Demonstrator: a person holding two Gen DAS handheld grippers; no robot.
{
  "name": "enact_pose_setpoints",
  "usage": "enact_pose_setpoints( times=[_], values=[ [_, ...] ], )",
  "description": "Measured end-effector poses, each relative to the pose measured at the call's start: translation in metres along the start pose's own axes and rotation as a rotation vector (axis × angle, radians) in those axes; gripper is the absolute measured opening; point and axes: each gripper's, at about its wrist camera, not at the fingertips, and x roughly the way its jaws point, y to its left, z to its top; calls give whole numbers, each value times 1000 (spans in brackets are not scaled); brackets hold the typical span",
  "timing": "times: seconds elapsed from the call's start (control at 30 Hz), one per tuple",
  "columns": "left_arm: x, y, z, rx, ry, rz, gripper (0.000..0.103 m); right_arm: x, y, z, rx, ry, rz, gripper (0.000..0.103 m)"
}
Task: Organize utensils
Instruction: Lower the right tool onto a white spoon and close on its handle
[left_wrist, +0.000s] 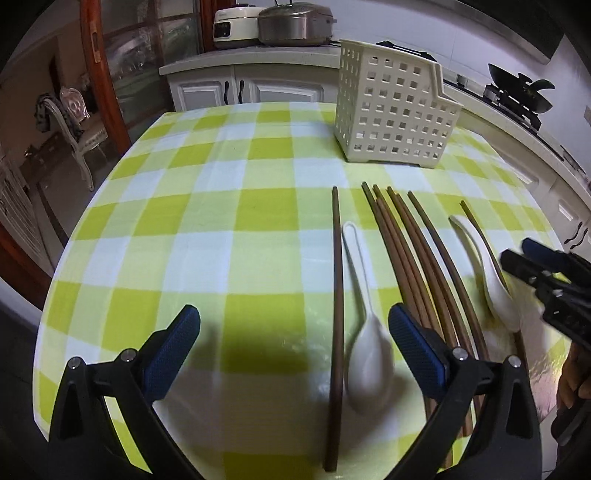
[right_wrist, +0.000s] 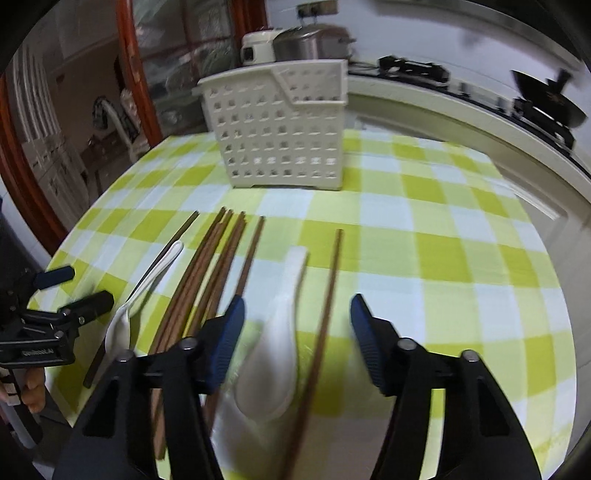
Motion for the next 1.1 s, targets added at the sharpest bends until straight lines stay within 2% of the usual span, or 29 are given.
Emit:
enact_pose_setpoints(
  times=[0.17, 0.27, 0.37, 0.53, 0.63, 0.8, 1.1],
  values=[
    [-1, -6, 9, 59, -31, 11, 99, 25, 3, 12, -6, 81, 0, 38],
    [0, -9, 10, 70, -18, -19, 99, 34, 2, 17, -6, 119, 3, 33],
    [4, -6, 12, 36, 7, -53, 98, 38, 6, 21, -26, 131, 2, 30],
    [11, -1, 16, -12, 47, -49, 83, 46, 10, 28, -46, 151, -15, 24],
    [12, -1, 18, -9, 50, -39, 76, 49, 12, 31, -43, 154, -13, 23],
    [12, -8, 16, 18, 57, -65, 76, 56, 14, 31, -48, 167, -34, 23],
    [13, -25, 19, 58, 51, -69, 76, 52, 3, 29, -59, 157, -70, 23]
  ],
)
